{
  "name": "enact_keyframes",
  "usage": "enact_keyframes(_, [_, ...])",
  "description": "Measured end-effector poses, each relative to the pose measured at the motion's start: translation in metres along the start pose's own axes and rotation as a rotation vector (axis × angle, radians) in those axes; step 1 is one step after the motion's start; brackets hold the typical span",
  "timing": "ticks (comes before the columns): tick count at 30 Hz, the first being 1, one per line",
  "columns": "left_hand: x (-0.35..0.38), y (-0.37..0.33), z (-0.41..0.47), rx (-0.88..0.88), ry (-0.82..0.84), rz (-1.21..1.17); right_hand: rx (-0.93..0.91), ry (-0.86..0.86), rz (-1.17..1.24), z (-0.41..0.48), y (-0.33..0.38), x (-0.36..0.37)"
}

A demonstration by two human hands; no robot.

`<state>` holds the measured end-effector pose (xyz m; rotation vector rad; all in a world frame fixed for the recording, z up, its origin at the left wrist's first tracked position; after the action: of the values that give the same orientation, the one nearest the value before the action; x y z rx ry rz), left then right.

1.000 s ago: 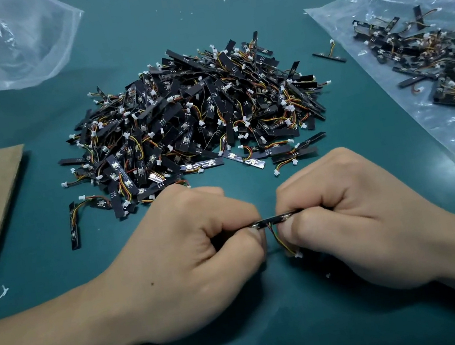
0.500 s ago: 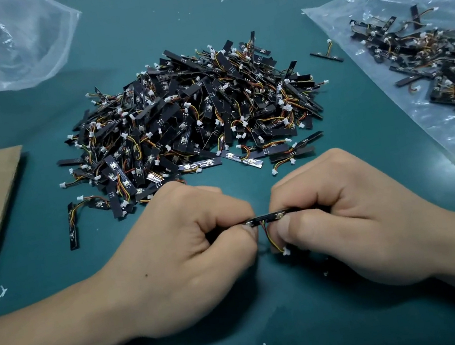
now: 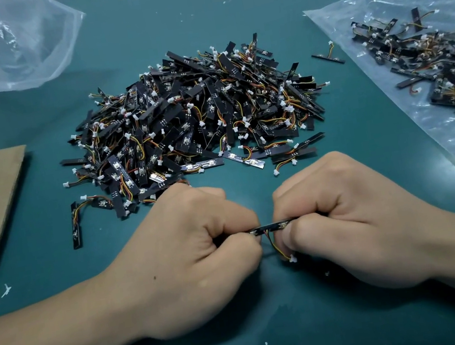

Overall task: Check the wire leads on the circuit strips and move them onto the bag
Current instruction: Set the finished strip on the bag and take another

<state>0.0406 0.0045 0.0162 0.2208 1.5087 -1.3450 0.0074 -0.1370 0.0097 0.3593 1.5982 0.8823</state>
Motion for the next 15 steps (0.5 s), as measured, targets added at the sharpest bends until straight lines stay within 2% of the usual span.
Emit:
enact_keyframes(11, [-0.002, -0.015, 0.003, 0.036, 0.009, -0.004, 0.020, -0.022, 0.007, 0.000, -0.002, 0.001])
enact_keyframes(15, [-0.002, -0.012, 0.001, -0.001, -0.034, -0.093, 0.014, 0.000, 0.054, -0.001, -0.004, -0.002])
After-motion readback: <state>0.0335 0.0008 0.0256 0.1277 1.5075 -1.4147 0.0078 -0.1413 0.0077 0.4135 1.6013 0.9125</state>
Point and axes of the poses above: each hand's wrist, its own z-axis towards the middle knuckle, its own x-axis out of the palm, y = z × x, the point moved 5 cm from there along z, towards the middle knuckle, and after that the axes turned 4 degrees about x, right-handed, at the moved point
